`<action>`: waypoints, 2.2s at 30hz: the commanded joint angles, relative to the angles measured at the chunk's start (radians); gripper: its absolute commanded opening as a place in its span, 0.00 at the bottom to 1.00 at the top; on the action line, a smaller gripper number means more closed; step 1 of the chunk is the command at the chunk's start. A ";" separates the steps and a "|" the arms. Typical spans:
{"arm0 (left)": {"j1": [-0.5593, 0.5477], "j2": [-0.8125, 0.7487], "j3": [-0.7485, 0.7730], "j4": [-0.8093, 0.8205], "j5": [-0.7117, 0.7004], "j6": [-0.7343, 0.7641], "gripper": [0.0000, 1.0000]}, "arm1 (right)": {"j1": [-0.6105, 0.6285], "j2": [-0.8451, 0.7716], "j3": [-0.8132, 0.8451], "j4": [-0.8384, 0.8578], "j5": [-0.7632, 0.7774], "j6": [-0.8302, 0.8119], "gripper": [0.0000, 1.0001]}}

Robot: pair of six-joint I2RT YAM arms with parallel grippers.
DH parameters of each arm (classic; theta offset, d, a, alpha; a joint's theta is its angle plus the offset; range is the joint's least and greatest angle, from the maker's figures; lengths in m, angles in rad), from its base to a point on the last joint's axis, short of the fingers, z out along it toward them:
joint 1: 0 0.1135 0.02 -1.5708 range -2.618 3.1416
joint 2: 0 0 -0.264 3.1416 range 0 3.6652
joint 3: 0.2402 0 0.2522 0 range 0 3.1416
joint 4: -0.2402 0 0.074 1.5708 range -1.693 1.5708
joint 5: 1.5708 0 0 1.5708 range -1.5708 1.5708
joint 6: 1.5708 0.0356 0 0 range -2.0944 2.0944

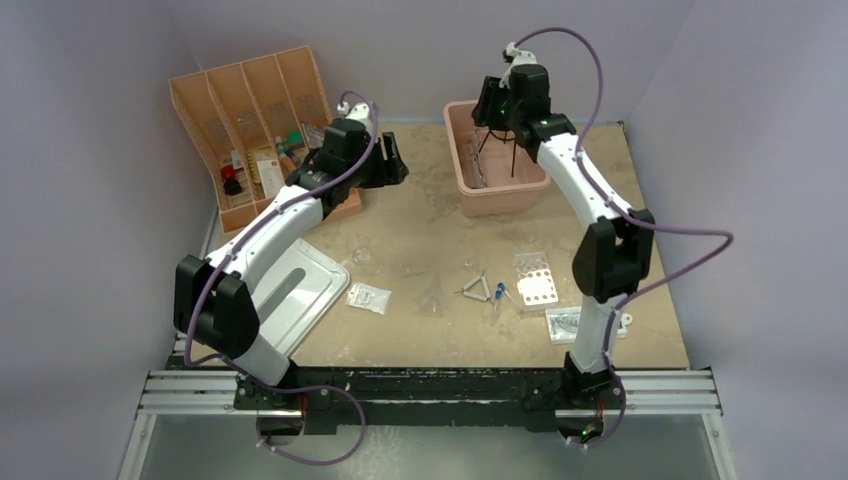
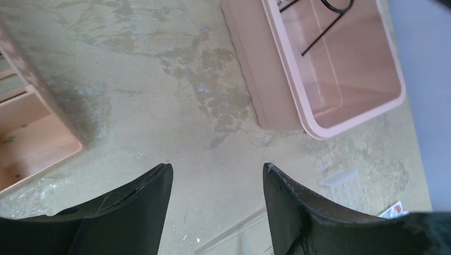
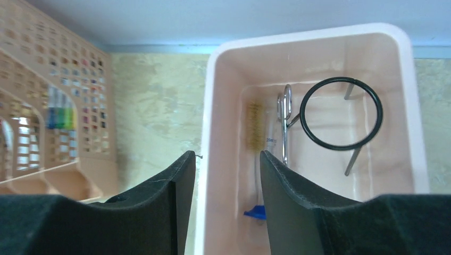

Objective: Organize the chemistry lab equipment

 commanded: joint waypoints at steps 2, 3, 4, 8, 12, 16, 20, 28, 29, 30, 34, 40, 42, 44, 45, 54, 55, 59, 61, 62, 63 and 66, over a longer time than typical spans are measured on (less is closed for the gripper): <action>-0.109 -0.003 -0.021 0.060 0.072 0.140 0.62 | 0.003 -0.176 -0.128 0.002 -0.011 0.078 0.51; -0.127 0.007 -0.026 0.059 0.078 0.164 0.62 | 0.003 -0.205 -0.156 0.002 -0.008 0.083 0.51; -0.140 0.021 -0.032 0.061 0.081 0.181 0.61 | 0.002 -0.235 -0.183 0.002 -0.008 0.088 0.51; -0.176 0.091 -0.044 0.029 0.109 0.269 0.59 | -0.006 -0.349 -0.285 -0.015 -0.008 0.128 0.51; -0.177 0.179 -0.024 -0.099 0.201 0.465 0.52 | -0.008 -0.454 -0.411 -0.004 0.011 0.167 0.52; -0.176 0.253 -0.024 -0.133 0.232 0.580 0.50 | -0.009 -0.515 -0.512 -0.008 0.013 0.207 0.52; -0.179 0.307 -0.027 -0.137 0.264 0.609 0.42 | -0.008 -0.539 -0.554 -0.029 0.006 0.242 0.52; -0.211 0.297 -0.080 -0.121 0.319 0.642 0.42 | -0.009 -0.551 -0.578 -0.036 0.014 0.249 0.52; -0.221 0.296 -0.091 -0.119 0.292 0.655 0.42 | -0.009 -0.549 -0.577 -0.036 0.014 0.250 0.52; -0.230 0.295 -0.098 -0.117 0.267 0.666 0.42 | -0.009 -0.547 -0.578 -0.036 0.014 0.250 0.52; -0.259 0.296 -0.103 -0.078 0.210 0.662 0.42 | -0.009 -0.542 -0.582 -0.039 0.013 0.249 0.52; -0.286 0.298 -0.134 -0.025 0.142 0.698 0.40 | -0.008 -0.537 -0.580 -0.038 0.027 0.249 0.52; -0.288 0.301 -0.139 -0.026 0.117 0.714 0.39 | -0.009 -0.535 -0.580 -0.038 0.030 0.248 0.52; -0.289 0.301 -0.139 -0.022 0.117 0.717 0.38 | -0.010 -0.531 -0.577 -0.039 0.034 0.248 0.52; -0.290 0.301 -0.140 -0.019 0.123 0.716 0.37 | -0.011 -0.529 -0.577 -0.039 0.035 0.248 0.52; -0.305 0.313 -0.177 -0.036 0.071 0.761 0.32 | -0.011 -0.515 -0.565 -0.040 0.034 0.248 0.52; -0.305 0.315 -0.176 -0.036 0.069 0.763 0.30 | -0.010 -0.514 -0.564 -0.039 0.034 0.248 0.52; -0.306 0.324 -0.174 -0.038 0.076 0.768 0.26 | -0.010 -0.512 -0.560 -0.039 0.031 0.248 0.52; -0.308 0.329 -0.175 -0.042 0.075 0.771 0.23 | -0.011 -0.512 -0.560 -0.039 0.031 0.249 0.52; -0.307 0.329 -0.175 -0.043 0.073 0.768 0.22 | -0.010 -0.512 -0.562 -0.040 0.031 0.249 0.52; -0.307 0.330 -0.176 -0.045 0.069 0.767 0.21 | -0.011 -0.513 -0.562 -0.039 0.033 0.249 0.52; -0.307 0.325 -0.183 -0.040 0.055 0.749 0.18 | -0.012 -0.518 -0.565 -0.039 0.034 0.252 0.52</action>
